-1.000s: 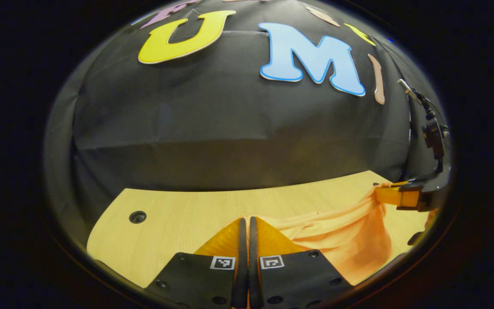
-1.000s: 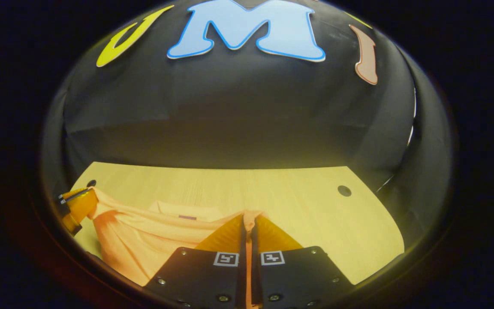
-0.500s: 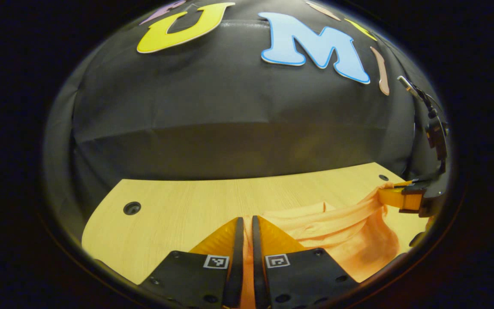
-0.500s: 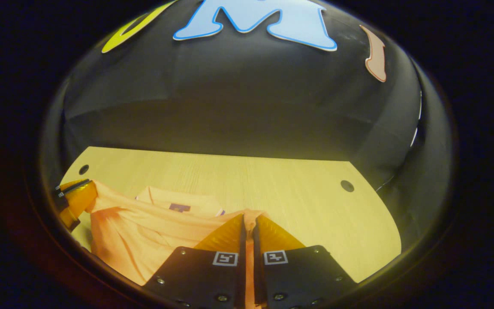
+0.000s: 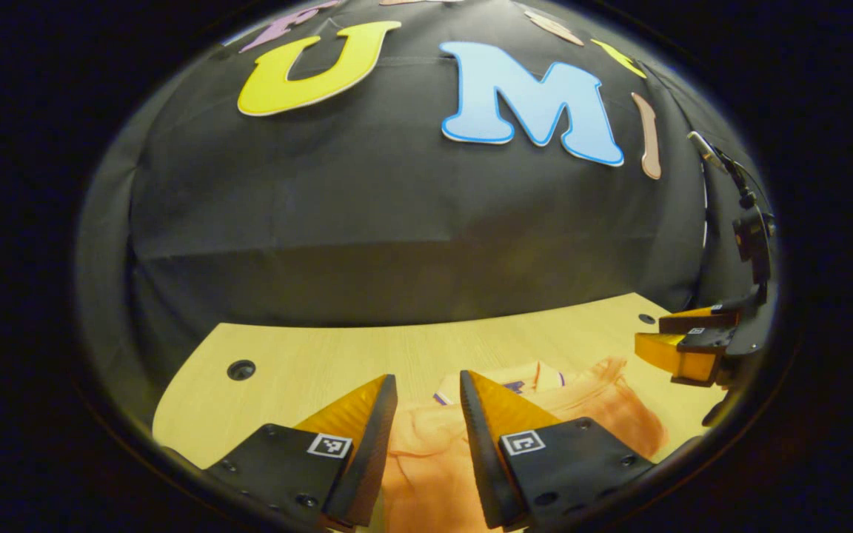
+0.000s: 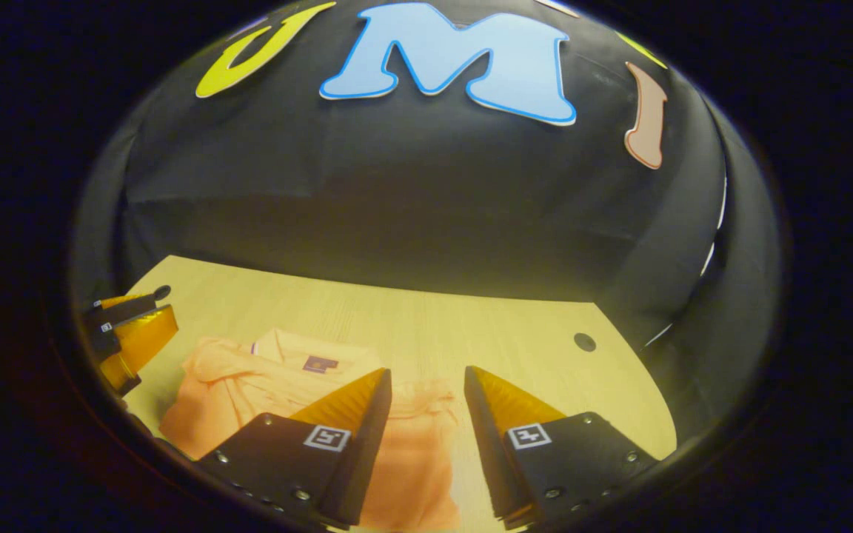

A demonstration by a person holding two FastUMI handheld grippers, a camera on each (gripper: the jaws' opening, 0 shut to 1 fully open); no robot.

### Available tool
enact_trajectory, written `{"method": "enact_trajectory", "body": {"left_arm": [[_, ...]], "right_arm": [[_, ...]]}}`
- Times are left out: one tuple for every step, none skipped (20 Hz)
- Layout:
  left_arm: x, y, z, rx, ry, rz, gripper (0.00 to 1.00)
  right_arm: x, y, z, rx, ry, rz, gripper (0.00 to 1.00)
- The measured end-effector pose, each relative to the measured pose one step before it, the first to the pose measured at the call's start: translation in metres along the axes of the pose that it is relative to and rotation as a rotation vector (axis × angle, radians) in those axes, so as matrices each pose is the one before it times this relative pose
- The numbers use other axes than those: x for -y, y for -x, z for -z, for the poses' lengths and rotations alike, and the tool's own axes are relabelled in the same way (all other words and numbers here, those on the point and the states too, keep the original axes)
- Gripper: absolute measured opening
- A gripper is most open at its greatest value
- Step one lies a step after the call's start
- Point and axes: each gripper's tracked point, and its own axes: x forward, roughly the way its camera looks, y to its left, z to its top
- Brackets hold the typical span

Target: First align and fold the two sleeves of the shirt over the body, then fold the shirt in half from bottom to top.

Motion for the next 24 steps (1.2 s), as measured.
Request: {"method": "enact_trajectory", "body": {"left_arm": [[0.00343, 0.00689, -0.00435, 0.01072, 0.00195, 0.00074, 0.63], [0.00168, 0.00648, -0.00450, 0.01037, -0.00416, -0.00956, 0.66], [0.00146, 0.00650, -0.00362, 0.00680, -0.00392, -0.00673, 0.71], [0.00141, 0.00856, -0.00482, 0.00963, 0.00177, -0.01020, 0.73], [0.00432, 0.00840, -0.00758, 0.01345, 0.00599, 0.00098, 0.76], [0.00325, 0.00932, -0.00629, 0.01358, -0.00035, -0.00432, 0.76], [0.00314, 0.00931, -0.00555, 0.01382, -0.00793, -0.00571, 0.79], [0.00123, 0.00976, -0.00718, 0.01761, -0.00953, -0.01039, 0.82], [0.00433, 0.01101, -0.00672, 0.01699, -0.00485, -0.00367, 0.87], [0.00295, 0.00981, -0.00568, 0.01431, -0.00413, -0.00501, 0.89], [0.00348, 0.00999, -0.00587, 0.01384, -0.00218, -0.00476, 0.95], [0.00284, 0.00965, -0.00492, 0.01252, 0.00063, -0.00608, 0.97], [0.00319, 0.00907, -0.00337, 0.00909, 0.00592, -0.00565, 0.97], [0.00393, 0.00899, -0.00163, 0.00638, 0.01120, -0.00381, 0.96], [0.00330, 0.00897, -0.00208, 0.00607, 0.01261, -0.00732, 0.97], [0.00225, 0.00982, -0.00215, 0.00348, 0.00933, -0.00911, 0.97], [0.00133, 0.00931, -0.00106, 0.00655, 0.00705, -0.01093, 0.97], [0.00136, 0.00920, -0.00210, 0.00771, 0.00501, -0.00895, 0.97], [0.00208, 0.01051, -0.00252, 0.00816, 0.00162, -0.00995, 0.96], [0.00055, 0.00960, -0.00207, 0.00759, -0.00144, -0.01360, 0.97], [0.00037, 0.01018, -0.00247, 0.00753, 0.00065, -0.00934, 0.97], [0.00055, 0.00873, -0.00322, 0.00802, 0.00575, -0.00657, 0.96], [0.00072, 0.00893, -0.00470, 0.01027, 0.00886, -0.00448, 0.96], [0.00068, 0.00790, -0.00317, 0.00631, 0.00659, -0.00099, 0.97]], "right_arm": [[0.00203, 0.00562, -0.00355, 0.01367, 0.00270, -0.00492, 0.69], [0.00024, 0.00651, -0.00439, 0.01687, 0.00009, -0.01055, 0.69], [0.00117, 0.00833, -0.00338, 0.01511, -0.00350, -0.00921, 0.69], [0.00080, 0.00818, -0.00285, 0.01472, -0.00391, -0.01054, 0.69], [0.00104, 0.00958, -0.00521, 0.01765, -0.00289, -0.01027, 0.82], [0.00173, 0.01020, -0.00482, 0.02020, -0.00142, -0.00496, 0.88], [0.00232, 0.01030, -0.00491, 0.01837, 0.00244, -0.00329, 0.89], [0.00213, 0.01109, -0.00435, 0.01731, 0.00397, -0.00513, 0.89], [0.00353, 0.01083, -0.00328, 0.01072, 0.00450, 0.00253, 0.90], [0.00369, 0.01101, -0.00431, 0.01758, 0.00530, -0.00166, 0.89], [0.00206, 0.01064, -0.00629, 0.02287, 0.00532, -0.00471, 0.91], [0.00398, 0.01041, -0.00416, 0.01874, 0.00470, 0.00198, 0.91], [0.00248, 0.01100, -0.00359, 0.01398, 0.00153, -0.00487, 0.91], [0.00191, 0.00962, -0.00305, 0.01317, 0.00284, -0.00641, 0.91], [0.00440, 0.00925, -0.00139, 0.00878, 0.00612, -0.00101, 0.91], [0.00351, 0.01037, -0.00381, 0.01335, 0.00385, -0.00327, 0.91], [0.00188, 0.01052, -0.00372, 0.01589, 0.00065, -0.00697, 0.91], [0.00256, 0.00866, -0.00213, 0.01420, -0.00062, -0.00589, 0.91], [0.00215, 0.00849, -0.00147, 0.00985, -0.00091, -0.00707, 0.91], [0.00000, 0.00963, -0.00246, 0.01087, -0.00414, -0.01115, 0.92], [0.00083, 0.00873, -0.00232, 0.01097, -0.00663, -0.00972, 0.92], [0.00070, 0.00857, -0.00164, 0.00837, -0.00507, -0.00755, 0.92], [0.00152, 0.00809, -0.00185, 0.00913, -0.00307, -0.00239, 0.91], [0.00220, 0.00699, -0.00203, 0.01096, -0.00228, 0.00434, 0.91]]}}
